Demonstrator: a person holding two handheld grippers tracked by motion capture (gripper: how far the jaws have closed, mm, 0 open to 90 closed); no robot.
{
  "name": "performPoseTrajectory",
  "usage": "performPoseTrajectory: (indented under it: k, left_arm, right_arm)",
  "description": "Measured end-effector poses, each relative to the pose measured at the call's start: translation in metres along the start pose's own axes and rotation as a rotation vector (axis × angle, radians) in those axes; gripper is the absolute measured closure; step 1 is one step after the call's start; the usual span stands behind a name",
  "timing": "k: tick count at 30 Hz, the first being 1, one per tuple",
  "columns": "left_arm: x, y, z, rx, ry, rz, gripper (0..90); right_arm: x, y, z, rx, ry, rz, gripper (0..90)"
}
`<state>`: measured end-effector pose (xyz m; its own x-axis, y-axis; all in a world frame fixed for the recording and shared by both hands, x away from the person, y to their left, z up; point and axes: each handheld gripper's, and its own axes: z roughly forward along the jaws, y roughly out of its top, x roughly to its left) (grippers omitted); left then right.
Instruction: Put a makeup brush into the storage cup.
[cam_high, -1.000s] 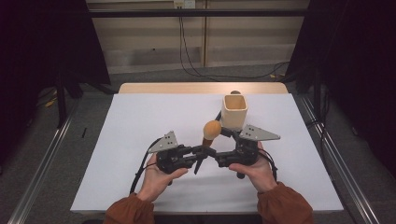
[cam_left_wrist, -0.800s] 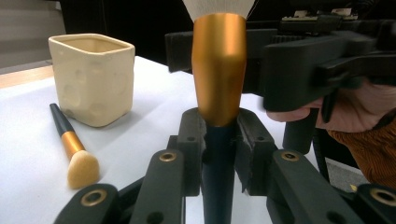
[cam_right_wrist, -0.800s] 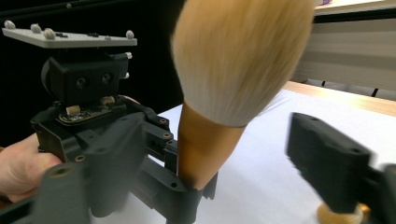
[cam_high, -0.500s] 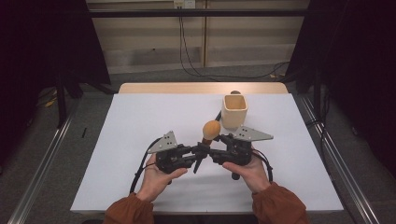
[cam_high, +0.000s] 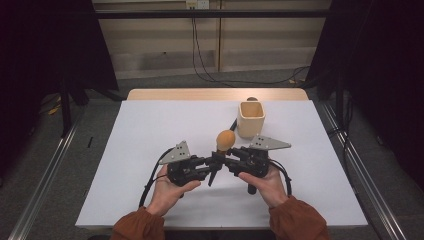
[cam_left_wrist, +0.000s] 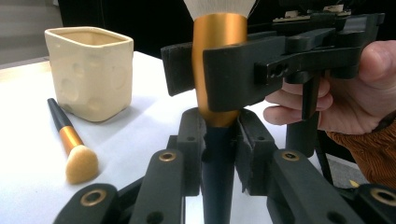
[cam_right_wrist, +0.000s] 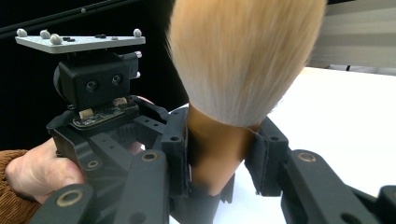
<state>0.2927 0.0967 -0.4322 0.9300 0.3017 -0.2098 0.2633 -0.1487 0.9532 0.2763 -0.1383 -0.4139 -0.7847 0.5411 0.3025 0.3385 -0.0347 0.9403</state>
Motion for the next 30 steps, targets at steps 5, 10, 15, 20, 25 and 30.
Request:
performPoseTrajectory:
  k: [5,10,15,20,25,30]
  left_arm:
    - [0.0,-0.001,0.002,0.012,0.005,-0.009,71.1]
    - [0.0,-0.002,0.002,0.016,0.01,-0.019,64.9]
    - [0.0,-0.004,0.001,0.026,0.034,-0.015,57.1]
    - [0.0,-0.005,-0.002,0.035,0.051,-0.015,50.1]
    - [0.001,-0.006,-0.006,0.033,0.078,-0.029,38.2]
    - [0.003,-0.007,-0.012,0.035,0.122,-0.032,19.5]
  right_arm:
    - [0.001,0.0,0.0,0.012,-0.006,-0.027,64.2]
    - [0.003,0.0,-0.001,0.014,-0.003,-0.047,64.3]
    - [0.002,0.002,-0.003,0.012,-0.009,-0.06,64.4]
    - [0.001,0.003,-0.005,0.005,-0.007,-0.069,64.4]
    - [-0.001,0.004,-0.008,-0.001,-0.018,-0.078,64.4]
    - [-0.003,0.007,-0.013,-0.011,-0.032,-0.091,64.4]
